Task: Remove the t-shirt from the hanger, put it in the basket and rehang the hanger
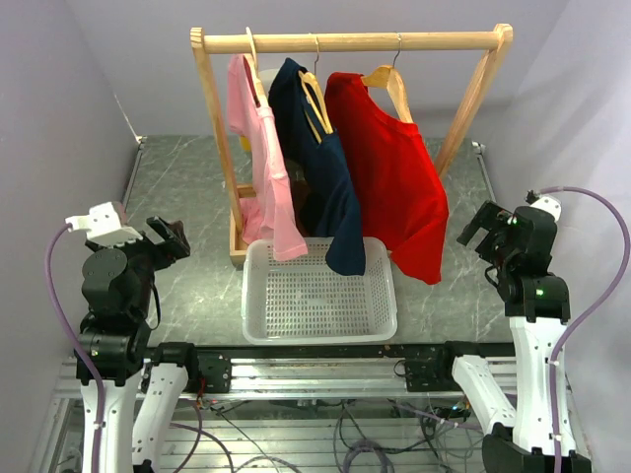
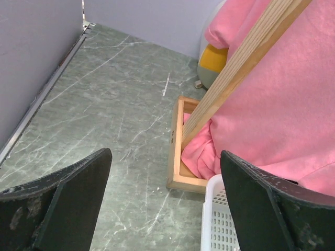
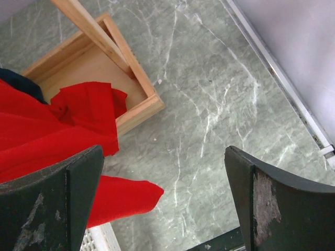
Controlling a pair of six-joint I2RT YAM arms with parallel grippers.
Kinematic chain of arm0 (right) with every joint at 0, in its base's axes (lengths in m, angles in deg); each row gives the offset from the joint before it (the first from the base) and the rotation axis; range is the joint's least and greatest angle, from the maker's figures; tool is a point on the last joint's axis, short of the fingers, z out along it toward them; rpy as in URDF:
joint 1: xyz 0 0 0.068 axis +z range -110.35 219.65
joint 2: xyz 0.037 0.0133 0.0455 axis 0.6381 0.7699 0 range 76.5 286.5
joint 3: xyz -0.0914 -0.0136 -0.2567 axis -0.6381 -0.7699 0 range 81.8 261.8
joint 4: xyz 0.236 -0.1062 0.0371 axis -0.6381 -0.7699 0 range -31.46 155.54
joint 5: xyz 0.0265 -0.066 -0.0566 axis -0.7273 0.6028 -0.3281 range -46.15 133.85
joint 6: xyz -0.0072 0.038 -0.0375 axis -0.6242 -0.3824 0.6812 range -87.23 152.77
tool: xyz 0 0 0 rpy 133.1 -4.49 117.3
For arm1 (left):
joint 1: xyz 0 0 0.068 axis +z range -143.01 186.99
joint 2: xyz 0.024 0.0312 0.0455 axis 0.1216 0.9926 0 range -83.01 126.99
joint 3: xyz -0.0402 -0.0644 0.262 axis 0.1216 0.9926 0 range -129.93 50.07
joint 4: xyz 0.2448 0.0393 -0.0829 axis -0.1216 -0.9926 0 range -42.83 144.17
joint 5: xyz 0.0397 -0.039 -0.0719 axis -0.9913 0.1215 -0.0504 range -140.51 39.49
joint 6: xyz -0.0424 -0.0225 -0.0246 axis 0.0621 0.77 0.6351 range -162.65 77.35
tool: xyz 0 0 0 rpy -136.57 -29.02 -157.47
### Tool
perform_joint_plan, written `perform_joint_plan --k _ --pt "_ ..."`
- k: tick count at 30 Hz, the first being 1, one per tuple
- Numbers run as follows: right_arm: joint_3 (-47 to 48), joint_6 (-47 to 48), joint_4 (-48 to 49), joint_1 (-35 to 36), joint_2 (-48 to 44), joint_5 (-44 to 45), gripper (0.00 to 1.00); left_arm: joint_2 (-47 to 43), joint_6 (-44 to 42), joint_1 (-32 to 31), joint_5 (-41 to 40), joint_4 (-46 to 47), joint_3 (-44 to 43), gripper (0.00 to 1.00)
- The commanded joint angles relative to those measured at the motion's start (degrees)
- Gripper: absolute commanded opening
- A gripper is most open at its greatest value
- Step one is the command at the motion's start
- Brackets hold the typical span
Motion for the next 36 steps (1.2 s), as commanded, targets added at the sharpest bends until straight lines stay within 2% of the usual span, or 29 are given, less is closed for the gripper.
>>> perform_joint_plan --k 1,12,21,26,32,36 --pt "1.7 -0.6 -1.2 0.7 -0.1 1.7 1.00 0.8 -1.1 -0.3 1.5 -1.6 -1.8 0.95" --pt "2.3 -0.8 -2.5 0.7 -1.5 1.9 1.00 5.4 -1.1 -0.3 4.6 0.0 -4.1 0.95" --pt "6.1 0.2 -3.5 0.8 -0.5 2.3 1.00 12.3 1.0 -0.4 9.8 0.3 -13.7 0.95" --pt "6.1 0.2 -3.0 1.1 0.3 2.1 1.00 17.1 0.8 -0.4 16.0 -1.0 -19.7 0.95" --pt "4.6 -3.3 -3.3 1.1 0.3 4.0 1.00 20.6 2.2 -0.4 15.6 -2.7 -26.5 0.95" --pt "4.7 -2.5 -2.2 1.2 -1.5 2.8 1.00 23.4 0.5 -0.4 23.6 -1.7 -30.1 0.95"
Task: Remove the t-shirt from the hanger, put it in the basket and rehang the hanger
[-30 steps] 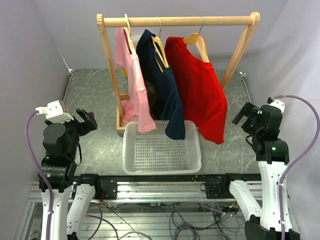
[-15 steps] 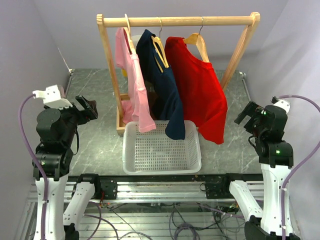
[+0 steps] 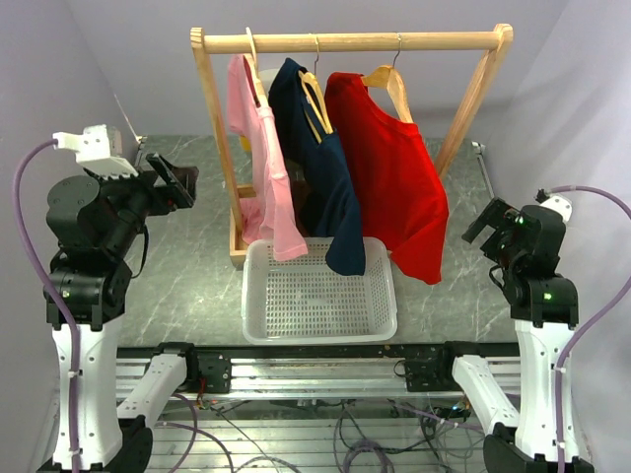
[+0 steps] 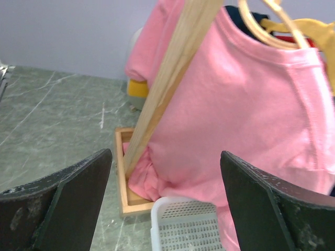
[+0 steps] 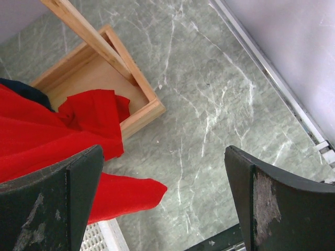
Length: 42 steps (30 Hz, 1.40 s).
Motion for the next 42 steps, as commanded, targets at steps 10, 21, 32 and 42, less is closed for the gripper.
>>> perform_joint_plan --k 10,21,32,42 --pt "0.2 2.5 2.1 0.9 -2.5 -3.1 0.99 10.7 2.6 -0.3 19.0 -1.0 -18.7 0.95" --pt "0.8 1.4 2.8 0.9 -3.2 -6.5 1.00 15.9 7.7 -0.3 21.9 1.9 -28.7 0.95" --pt "1.1 1.4 3.7 1.0 -4.4 -8.0 1.00 28.4 4.1 -3.4 27.4 6.4 -35.6 0.95" --pt "2.8 2.3 2.0 1.0 -5.1 -6.2 1.00 33.9 -4.0 -24.9 -5.0 0.1 -42.6 0.95"
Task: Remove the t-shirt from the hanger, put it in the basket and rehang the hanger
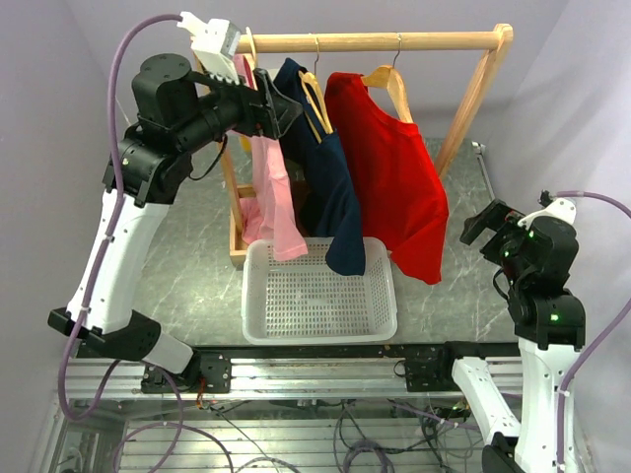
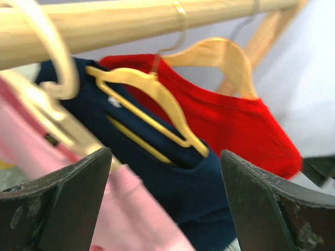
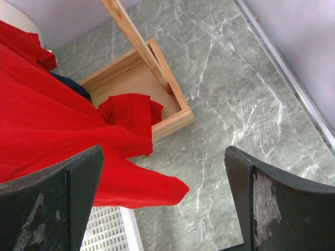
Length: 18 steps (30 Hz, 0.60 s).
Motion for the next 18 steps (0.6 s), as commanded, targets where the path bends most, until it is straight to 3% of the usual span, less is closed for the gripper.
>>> perform_joint_plan --k 1,18 --pt "2.1 1.3 -0.6 0.3 -0.6 1.2 1.00 -4.6 -1.2 0.0 -15.8 1.6 0.0 0.95" --pt "3.7 2.0 -1.6 0.3 -0.5 -0.1 1.00 0.9 -0.2 -3.5 -26.6 2.6 -0.8 0.95"
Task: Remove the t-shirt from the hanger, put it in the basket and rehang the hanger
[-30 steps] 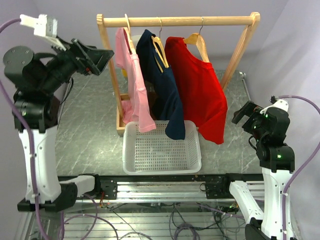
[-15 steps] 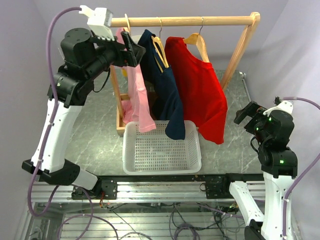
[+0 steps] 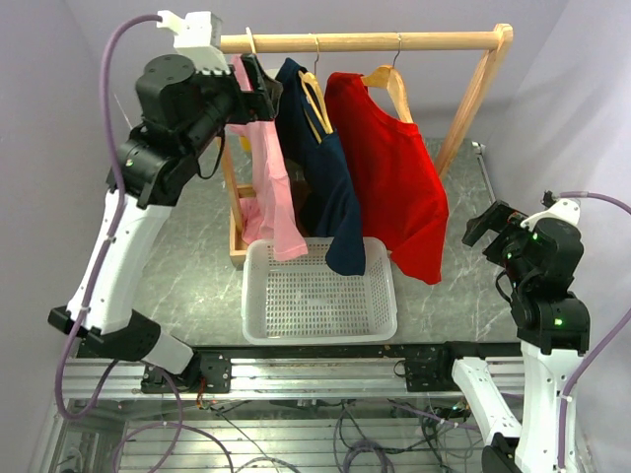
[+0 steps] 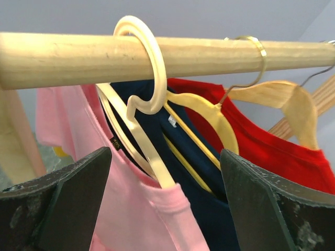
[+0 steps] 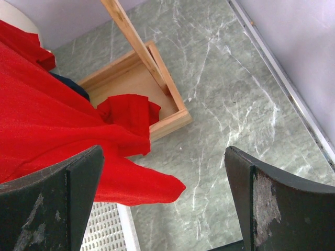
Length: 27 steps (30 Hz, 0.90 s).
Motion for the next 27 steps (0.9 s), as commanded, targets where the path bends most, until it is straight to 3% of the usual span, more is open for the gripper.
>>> perform_joint_plan --k 1,15,18,27 --pt "1.8 0.8 -0.1 0.2 -0.4 -0.5 1.00 2.4 -0.4 -0.9 -4.8 1.2 -1.3 0.95" --pt "1.3 0.3 -0.2 0.3 -1.4 -0.7 1.00 7.9 -2.9 -1.1 -11.2 5.8 -0.9 0.96" --pt "1.5 0.6 -0.2 0.2 -1.6 -0.2 1.00 8.7 -3.5 -1.1 -12.0 6.1 -1.0 0.85" --pt "0.8 0.7 -0.1 0.3 -1.8 -0.6 1.00 7.5 -3.6 -1.1 -11.4 9.9 2.3 0.19"
